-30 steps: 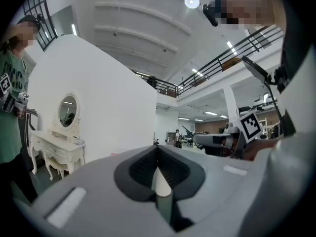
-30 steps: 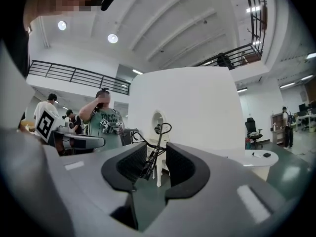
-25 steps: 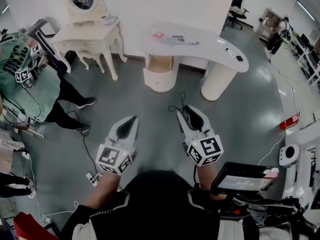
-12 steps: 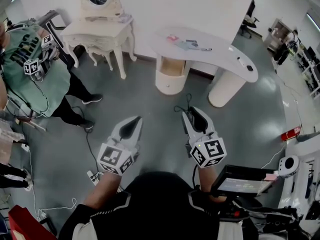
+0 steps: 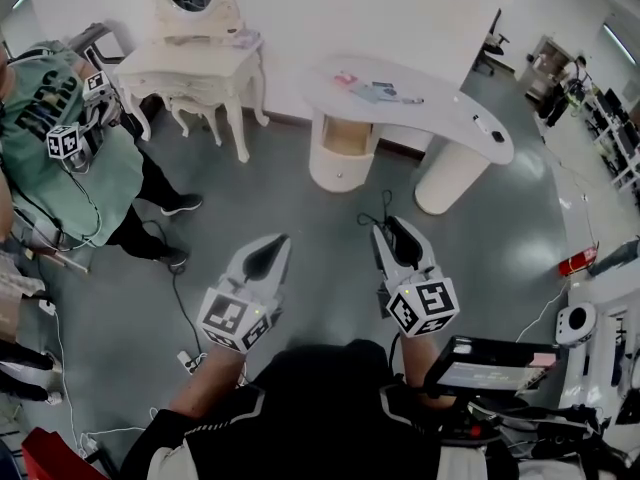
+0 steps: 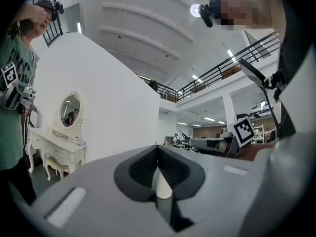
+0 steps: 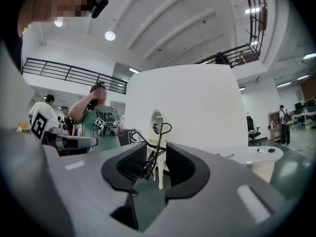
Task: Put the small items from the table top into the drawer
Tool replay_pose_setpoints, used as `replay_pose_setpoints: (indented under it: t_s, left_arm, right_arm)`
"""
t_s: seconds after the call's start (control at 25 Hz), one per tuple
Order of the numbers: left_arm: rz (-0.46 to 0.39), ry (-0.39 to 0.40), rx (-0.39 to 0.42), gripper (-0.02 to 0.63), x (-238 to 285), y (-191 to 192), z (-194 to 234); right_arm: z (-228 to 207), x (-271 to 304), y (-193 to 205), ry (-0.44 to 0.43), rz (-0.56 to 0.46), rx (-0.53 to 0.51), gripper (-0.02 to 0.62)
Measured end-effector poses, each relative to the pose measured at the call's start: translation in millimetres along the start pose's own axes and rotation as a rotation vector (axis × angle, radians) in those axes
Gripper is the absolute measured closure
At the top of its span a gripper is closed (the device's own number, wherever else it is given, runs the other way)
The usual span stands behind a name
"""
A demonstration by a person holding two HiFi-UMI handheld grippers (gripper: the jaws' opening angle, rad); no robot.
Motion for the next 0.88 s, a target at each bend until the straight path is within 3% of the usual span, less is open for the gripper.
replay_pose_setpoints:
  t_s: [0.24,0.52,0.88]
  left_arm:
    - [0.010,0.014,-0.008,0.606,18,5,10]
    - [0.041,-0.022,0.006,0.606,44,5,28]
    - [0.034,-0.060,0.023,0.606,116,-2,52]
  right_arm:
    - [-15,15,1,0.012,0.014,0.007,0.471]
    - [-34,54,3,-0.027,0.011,0.020,0.471]
    - [-91,107,-7,-0.068,-0.005,0.018,0.471]
Point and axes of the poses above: the fingertips, and each gripper's own axes: x forward along the fingers, z to its left, y out of its underside, the point moved 9 cm from there along -x, backward along the fingers, and after that the axes turned 14 degrees about y, right-handed, at the moved point
